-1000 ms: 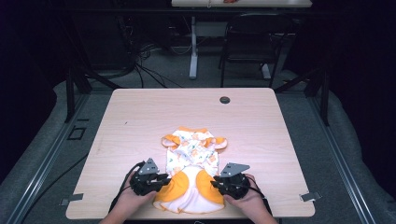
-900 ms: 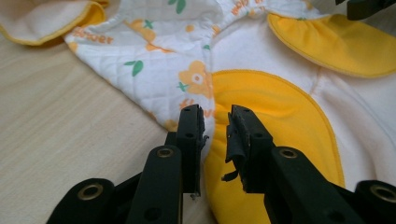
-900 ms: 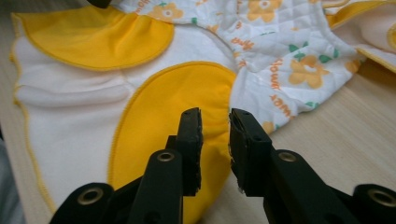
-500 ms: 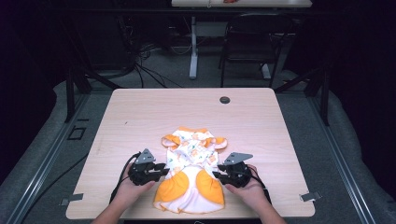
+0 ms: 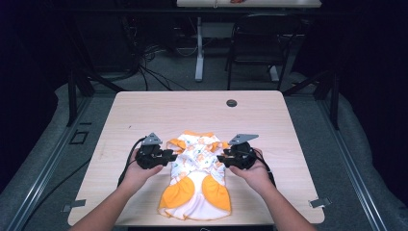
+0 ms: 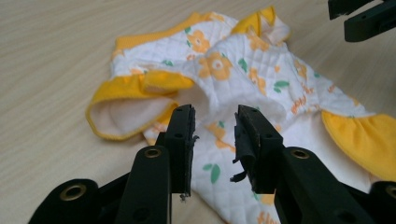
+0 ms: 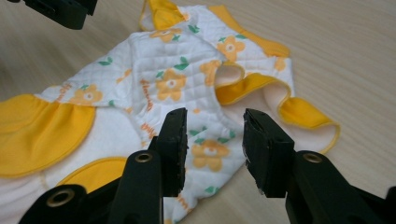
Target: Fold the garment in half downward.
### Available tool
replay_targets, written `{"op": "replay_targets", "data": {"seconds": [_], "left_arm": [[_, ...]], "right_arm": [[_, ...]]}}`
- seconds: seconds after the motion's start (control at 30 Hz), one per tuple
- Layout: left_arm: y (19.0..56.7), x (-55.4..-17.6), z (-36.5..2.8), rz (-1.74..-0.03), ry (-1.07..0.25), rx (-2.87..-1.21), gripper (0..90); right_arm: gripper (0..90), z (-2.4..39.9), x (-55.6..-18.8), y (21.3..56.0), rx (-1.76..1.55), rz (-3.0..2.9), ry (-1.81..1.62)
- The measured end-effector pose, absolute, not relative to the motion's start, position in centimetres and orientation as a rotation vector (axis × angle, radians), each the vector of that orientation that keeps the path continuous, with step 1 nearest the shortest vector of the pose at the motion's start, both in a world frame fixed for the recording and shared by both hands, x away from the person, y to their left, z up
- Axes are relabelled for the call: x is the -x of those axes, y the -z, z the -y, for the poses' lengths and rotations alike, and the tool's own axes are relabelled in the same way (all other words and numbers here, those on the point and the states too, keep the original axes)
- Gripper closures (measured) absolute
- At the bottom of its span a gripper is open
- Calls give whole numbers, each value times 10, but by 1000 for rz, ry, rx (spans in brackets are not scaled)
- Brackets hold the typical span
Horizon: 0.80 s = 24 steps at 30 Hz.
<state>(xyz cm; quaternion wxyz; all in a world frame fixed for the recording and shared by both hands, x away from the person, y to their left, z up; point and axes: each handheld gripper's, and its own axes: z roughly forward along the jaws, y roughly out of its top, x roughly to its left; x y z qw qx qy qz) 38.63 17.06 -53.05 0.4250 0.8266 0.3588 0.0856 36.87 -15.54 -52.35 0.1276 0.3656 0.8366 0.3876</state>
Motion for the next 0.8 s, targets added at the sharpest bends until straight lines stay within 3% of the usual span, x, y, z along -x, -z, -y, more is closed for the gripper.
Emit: {"op": "replay_targets", "data": {"seconds": [0.47, 0.8], "left_arm": [[514, -436, -163, -858, -278, -2104, 639], [520, -468, -148, -887, -254, -2113, 712]], "right_arm": [[684, 149, -418, 501, -1009, -2474, -1044], [709, 132, -455, 511, -971, -2534, -967]]}}
